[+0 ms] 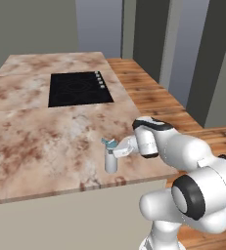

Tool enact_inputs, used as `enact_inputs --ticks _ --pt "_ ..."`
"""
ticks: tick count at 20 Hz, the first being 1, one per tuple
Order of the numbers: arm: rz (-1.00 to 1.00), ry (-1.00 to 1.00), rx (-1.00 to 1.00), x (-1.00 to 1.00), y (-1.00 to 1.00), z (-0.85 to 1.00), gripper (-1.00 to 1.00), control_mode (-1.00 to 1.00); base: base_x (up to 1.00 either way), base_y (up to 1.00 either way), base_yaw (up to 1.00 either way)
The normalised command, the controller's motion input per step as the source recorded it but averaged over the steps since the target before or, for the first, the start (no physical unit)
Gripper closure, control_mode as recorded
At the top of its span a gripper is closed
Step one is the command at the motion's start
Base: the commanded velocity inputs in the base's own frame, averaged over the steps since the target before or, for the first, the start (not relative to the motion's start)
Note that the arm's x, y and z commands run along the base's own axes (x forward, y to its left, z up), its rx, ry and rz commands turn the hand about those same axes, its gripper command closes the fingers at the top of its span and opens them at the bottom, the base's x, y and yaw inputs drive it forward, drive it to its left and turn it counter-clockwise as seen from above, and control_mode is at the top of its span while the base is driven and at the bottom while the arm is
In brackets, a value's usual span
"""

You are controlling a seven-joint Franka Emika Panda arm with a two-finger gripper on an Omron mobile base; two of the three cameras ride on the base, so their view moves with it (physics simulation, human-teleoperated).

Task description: Pick the water bottle from the counter and place it in the open cabinet.

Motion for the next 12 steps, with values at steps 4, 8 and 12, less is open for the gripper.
enact_inputs --ticks 4,8,12 --pt "0.00 0.00 0.00 0.00 0.00 0.00 1.00 -1.00 0.00 0.00 0.00" --pt "0.00 0.00 0.00 0.00 0.00 0.00 1.00 -1.00 0.00 0.00 0.00" --pt "0.00 -0.08 0.00 -0.03 0.00 0.24 1.00 -1.00 0.00 0.00 0.00"
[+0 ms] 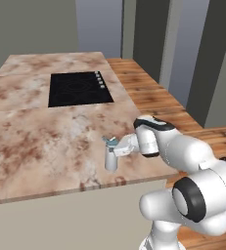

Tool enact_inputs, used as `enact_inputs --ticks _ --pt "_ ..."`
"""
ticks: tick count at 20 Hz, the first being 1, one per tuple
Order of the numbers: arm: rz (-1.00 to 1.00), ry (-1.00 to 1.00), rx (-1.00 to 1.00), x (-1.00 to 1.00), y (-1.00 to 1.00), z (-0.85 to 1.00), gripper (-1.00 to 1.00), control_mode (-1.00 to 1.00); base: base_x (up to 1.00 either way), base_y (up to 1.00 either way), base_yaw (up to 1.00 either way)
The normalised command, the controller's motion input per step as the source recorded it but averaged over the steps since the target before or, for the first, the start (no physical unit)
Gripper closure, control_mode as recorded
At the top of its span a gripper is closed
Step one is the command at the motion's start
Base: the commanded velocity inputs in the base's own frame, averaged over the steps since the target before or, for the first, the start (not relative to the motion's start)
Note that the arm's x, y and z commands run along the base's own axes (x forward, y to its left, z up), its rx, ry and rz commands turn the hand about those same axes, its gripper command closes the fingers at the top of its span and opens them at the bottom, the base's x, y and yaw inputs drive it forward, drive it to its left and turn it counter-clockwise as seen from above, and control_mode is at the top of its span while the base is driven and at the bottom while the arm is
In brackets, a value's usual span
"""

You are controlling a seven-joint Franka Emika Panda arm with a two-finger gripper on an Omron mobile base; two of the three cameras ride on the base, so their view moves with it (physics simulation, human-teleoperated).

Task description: Pick the water bottle from the counter and place it in the open cabinet.

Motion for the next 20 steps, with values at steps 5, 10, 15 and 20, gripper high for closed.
enact_inputs --ticks 5,10,15,20 --pt "-0.04 -0.01 0.02 -0.02 0.00 0.94 1.00 -1.00 0.00 0.00 0.00" --pt "-0.03 0.02 0.00 -0.05 0.00 1.00 1.00 -1.00 0.00 0.00 0.00" --pt "-0.06 0.02 -0.03 -0.13 0.00 0.98 1.00 -1.00 0.00 0.00 0.00" --pt "-0.07 -0.10 0.01 -0.33 -0.17 0.61 1.00 -1.00 0.00 0.00 0.00"
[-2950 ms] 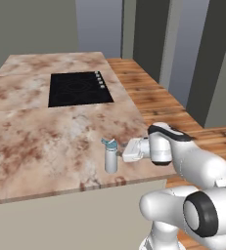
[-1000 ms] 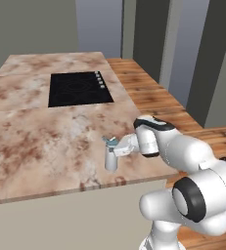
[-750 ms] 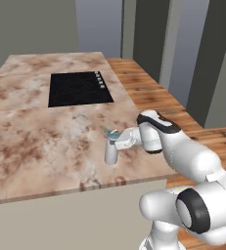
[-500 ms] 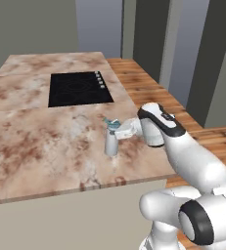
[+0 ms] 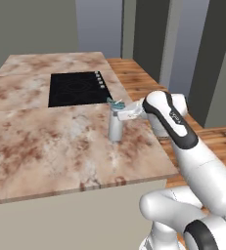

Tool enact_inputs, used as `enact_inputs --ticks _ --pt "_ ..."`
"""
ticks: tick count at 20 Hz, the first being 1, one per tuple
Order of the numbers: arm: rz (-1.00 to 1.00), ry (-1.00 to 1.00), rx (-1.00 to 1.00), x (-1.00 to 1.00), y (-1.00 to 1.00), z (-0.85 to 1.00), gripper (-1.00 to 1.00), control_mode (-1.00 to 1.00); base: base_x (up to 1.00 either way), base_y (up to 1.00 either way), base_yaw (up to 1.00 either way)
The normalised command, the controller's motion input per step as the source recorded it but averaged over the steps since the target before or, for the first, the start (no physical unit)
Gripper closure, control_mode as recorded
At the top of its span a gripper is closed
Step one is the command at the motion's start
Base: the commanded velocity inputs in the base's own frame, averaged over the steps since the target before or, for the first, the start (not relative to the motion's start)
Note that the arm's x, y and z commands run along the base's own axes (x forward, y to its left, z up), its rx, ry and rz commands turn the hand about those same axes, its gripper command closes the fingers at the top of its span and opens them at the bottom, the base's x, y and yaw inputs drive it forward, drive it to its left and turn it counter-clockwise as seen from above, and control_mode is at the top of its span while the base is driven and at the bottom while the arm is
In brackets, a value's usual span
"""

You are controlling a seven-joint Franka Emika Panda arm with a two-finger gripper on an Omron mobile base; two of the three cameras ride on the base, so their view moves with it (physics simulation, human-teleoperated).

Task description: Pick the water bottle from the counter and place it in the open cabinet.

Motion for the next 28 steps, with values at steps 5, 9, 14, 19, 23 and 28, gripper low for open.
enact_inputs --ticks 5,9,14,19,23,28 --pt "-0.01 -0.01 0.00 -0.15 0.00 -0.02 1.00 -1.00 0.00 0.00 0.00" --pt "0.00 0.00 0.00 -0.20 -0.02 -0.06 1.00 1.00 -0.75 -0.03 0.00" --pt "0.00 0.00 0.00 0.00 0.00 0.00 1.00 1.00 -0.96 0.00 0.00" --pt "0.00 0.00 0.00 0.00 0.00 0.00 1.00 1.00 -0.46 0.05 0.22" --pt "0.00 0.00 0.00 0.00 0.00 0.00 1.00 1.00 -0.26 0.00 0.48" --pt "0.00 0.00 0.00 0.00 0.00 0.00 1.00 1.00 -0.28 0.00 0.62"
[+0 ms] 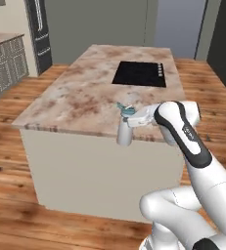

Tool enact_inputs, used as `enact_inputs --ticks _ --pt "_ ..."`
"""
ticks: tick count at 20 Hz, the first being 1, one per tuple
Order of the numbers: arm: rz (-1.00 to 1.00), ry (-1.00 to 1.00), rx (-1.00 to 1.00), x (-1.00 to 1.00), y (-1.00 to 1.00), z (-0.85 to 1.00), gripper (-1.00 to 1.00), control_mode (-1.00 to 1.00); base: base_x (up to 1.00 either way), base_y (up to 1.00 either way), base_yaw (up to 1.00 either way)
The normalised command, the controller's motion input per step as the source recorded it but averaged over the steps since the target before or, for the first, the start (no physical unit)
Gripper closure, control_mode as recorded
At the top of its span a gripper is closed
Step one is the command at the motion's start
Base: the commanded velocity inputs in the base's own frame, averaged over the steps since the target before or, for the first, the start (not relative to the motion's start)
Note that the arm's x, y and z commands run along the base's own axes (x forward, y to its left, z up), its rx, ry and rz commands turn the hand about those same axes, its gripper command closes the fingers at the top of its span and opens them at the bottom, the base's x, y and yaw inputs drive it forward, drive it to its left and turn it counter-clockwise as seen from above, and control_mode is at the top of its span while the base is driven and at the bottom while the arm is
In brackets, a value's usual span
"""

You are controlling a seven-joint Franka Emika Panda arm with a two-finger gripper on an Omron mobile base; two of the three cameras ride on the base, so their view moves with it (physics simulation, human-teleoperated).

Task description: Pick the water bottle from the counter and place it in the open cabinet.

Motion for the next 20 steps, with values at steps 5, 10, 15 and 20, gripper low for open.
enact_inputs --ticks 5,10,15,20 --pt "0.00 0.00 0.00 0.00 0.00 0.00 1.00 1.00 -0.35 0.00 0.70" --pt "0.00 0.00 0.00 0.00 0.00 0.00 1.00 1.00 -0.34 0.00 0.78" --pt "0.00 0.00 0.00 0.00 0.00 0.00 1.00 1.00 -0.27 0.00 0.83" --pt "0.00 0.00 0.00 0.00 0.00 0.00 1.00 1.00 -0.11 -0.02 0.71"
